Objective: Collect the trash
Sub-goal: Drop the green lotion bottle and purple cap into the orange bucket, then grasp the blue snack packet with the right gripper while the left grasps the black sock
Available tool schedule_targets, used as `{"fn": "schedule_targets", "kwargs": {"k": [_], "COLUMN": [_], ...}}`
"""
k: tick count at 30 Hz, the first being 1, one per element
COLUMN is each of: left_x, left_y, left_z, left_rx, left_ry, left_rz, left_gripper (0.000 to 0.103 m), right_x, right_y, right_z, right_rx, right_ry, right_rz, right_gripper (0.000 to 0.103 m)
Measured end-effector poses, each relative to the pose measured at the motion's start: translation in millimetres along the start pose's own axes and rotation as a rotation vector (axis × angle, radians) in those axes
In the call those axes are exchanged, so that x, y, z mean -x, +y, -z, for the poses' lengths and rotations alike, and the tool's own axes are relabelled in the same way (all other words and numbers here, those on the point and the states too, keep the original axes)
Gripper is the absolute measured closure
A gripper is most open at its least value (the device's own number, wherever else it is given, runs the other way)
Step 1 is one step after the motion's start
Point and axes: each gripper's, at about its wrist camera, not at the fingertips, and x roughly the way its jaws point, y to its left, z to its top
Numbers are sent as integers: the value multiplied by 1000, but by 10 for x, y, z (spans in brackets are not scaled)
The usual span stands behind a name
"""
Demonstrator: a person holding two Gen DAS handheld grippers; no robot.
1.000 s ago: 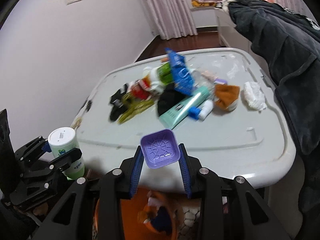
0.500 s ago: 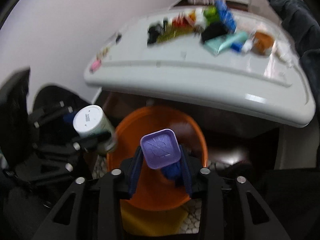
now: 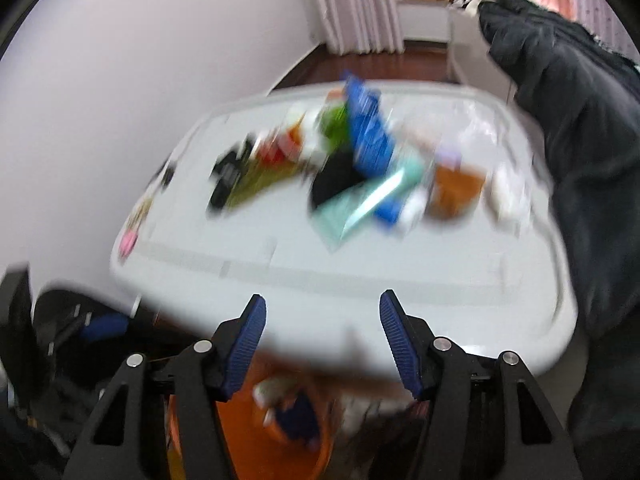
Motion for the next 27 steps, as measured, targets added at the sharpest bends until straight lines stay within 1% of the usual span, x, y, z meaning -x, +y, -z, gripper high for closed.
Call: {"fn": "schedule_targets", "kwargs": {"k": [2, 4, 6, 8, 11, 12, 13, 14, 15, 17, 19, 22, 24, 25, 27], "left_x": [-46, -93, -143, -177, -193, -202, -209, -211, -213, -195, -183, -209, -243, -278, -348], "left_y": [39, 74, 118, 174, 227, 233, 231, 220, 220, 226, 250, 290, 355, 407, 520], "left_z": [-130, -217, -269, -279, -252, -246, -245, -242, -246, -252, -281, -387, -541, -660, -862], "left_rx": [20, 35, 55, 81, 98, 97, 94, 90, 87, 85, 97, 127, 160, 184, 224], "left_ry": [-23, -44, -51, -44, -37, -34, -30, -29, -28, -34, -39, -35, -46, -56, -75], "left_rz": [-13, -28, -29, -10, 3, -4, -12, -19, -24, -26, -24, -19, -11, -19, -27], "left_gripper": [22, 22, 22, 22, 22, 22, 22, 22, 22, 22, 22, 22, 22, 22, 22], "right_x": [-161, -379, -644, -928, -1231, -1327, -1394, -1417, -1412, -1268, -1043, -565, -296, -146, -5], "right_y": [-95, -164, -216, -235, -253, -242, -235, -225, -231, -225, -178, -107, -94, -115, -184], "right_z": [-311, -595, -848, -1086, -1310, -1359, -1381, -1398, -1406, -1348, -1267, -1035, -854, -708, -507], "right_rx": [-3, 8, 37, 71, 102, 116, 128, 132, 126, 101, 98, 74, 42, 5, -51], "right_ry": [-17, -13, 7, 41, 78, 90, 100, 100, 101, 85, 50, -24, -76, -114, -155], "right_rz": [22, 55, 89, 112, 125, 121, 139, 152, 147, 113, 101, 52, 17, -17, -53], "right_gripper": [44, 44, 44, 44, 44, 57, 71, 75, 84, 87, 87, 87, 87, 87, 86]}}
